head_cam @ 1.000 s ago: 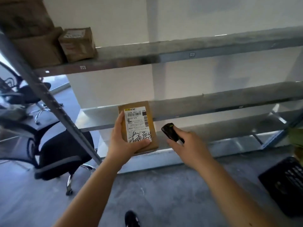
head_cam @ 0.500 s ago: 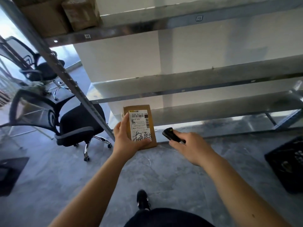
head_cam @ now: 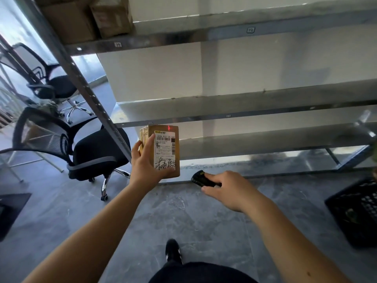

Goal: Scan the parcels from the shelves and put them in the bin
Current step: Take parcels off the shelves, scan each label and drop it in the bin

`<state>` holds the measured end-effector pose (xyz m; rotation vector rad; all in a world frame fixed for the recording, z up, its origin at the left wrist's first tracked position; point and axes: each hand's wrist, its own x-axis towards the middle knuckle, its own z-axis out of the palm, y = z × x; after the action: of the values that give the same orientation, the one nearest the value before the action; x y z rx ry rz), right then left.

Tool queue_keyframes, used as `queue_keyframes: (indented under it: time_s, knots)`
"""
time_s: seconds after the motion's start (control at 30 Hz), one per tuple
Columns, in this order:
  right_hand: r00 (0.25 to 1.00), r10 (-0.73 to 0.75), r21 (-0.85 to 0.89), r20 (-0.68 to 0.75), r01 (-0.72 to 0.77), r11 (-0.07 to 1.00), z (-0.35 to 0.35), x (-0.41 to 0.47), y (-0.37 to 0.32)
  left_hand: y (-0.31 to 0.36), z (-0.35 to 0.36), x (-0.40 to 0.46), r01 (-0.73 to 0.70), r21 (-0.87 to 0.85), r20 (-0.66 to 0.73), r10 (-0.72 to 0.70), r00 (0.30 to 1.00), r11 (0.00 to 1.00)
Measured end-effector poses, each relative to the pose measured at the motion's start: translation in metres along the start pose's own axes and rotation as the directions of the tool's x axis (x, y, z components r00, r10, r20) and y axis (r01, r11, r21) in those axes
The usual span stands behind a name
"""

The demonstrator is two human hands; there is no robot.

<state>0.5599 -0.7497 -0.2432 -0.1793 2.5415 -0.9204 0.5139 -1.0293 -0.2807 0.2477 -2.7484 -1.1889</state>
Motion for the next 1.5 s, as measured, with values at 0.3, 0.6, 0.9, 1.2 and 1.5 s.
queue_keyframes:
  time_s: [0.3, 0.6, 0.9, 1.2, 1.5]
  knots:
    - [0.998, -0.014, -0.035, 0.056, 0.016, 0.999, 0.002, -0.011, -0.004, 0.009, -0.005, 0.01, -0.021, -0.001, -0.016, 0.021, 1.0, 1.0]
    - [0.999, 0.035, 0.015, -0.034, -0.034, 0.999, 0.0, -0.02, 0.011, 0.023, 0.011, 0.012, -0.038, -0.067, 0.009, 0.038, 0.999, 0.997]
    - [0.955, 0.15, 0.074, -0.256, -0.135, 0.988, -0.001, -0.015, 0.025, 0.044, 0.041, 0.023, -0.079, -0.238, 0.133, 0.113, 0.985, 0.968]
    - [0.786, 0.388, 0.199, -0.481, -0.333, 0.922, -0.005, 0.004, 0.032, 0.06, 0.078, 0.068, -0.131, -0.403, 0.375, 0.294, 0.879, 0.906]
    - [0.593, 0.565, 0.294, -0.573, -0.495, 0.818, -0.009, 0.005, 0.037, 0.103, 0.125, 0.103, -0.116, -0.517, 0.592, 0.452, 0.668, 0.848]
